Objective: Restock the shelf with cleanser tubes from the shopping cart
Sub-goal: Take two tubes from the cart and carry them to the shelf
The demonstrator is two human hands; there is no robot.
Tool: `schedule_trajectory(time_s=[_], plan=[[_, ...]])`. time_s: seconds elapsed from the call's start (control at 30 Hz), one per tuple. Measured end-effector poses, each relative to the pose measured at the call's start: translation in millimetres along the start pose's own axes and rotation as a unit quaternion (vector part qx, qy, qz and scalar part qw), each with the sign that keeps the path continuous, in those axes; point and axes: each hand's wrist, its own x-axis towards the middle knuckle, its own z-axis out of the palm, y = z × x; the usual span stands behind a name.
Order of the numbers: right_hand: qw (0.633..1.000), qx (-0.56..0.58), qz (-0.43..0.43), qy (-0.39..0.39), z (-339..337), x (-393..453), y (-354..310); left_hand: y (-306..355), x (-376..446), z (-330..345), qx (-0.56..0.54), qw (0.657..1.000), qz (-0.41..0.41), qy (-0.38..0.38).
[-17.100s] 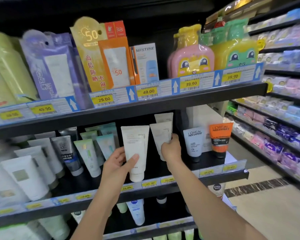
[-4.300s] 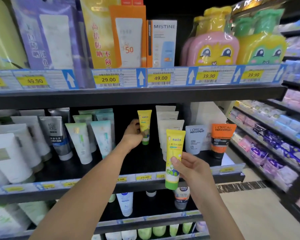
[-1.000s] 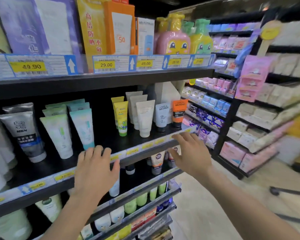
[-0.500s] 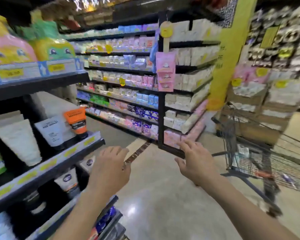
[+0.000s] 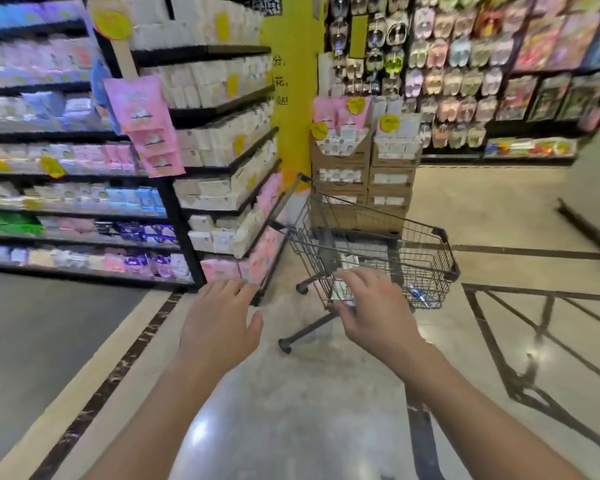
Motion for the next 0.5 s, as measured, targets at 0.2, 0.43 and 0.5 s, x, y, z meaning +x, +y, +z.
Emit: schedule_trajectory(time_s=[0.2, 0.43, 0.5], plan=[[0.996, -0.012, 0.09, 0.027, 8.6, 13.1, 93.9, 58.8, 84.2, 54.9, -0.042, 0.997, 0.062, -0.017], [0.986, -0.052, 0.155, 0.026, 29.0, 66.6, 178.9, 93.8, 191.6, 133.8, -0.078, 0.991, 0.103, -0.03], [0.984, -0.052, 0.171, 0.023, 34.0, 90.8, 201.6, 98.9, 224.5, 153.9, -0.074, 0.99, 0.114, -0.049]])
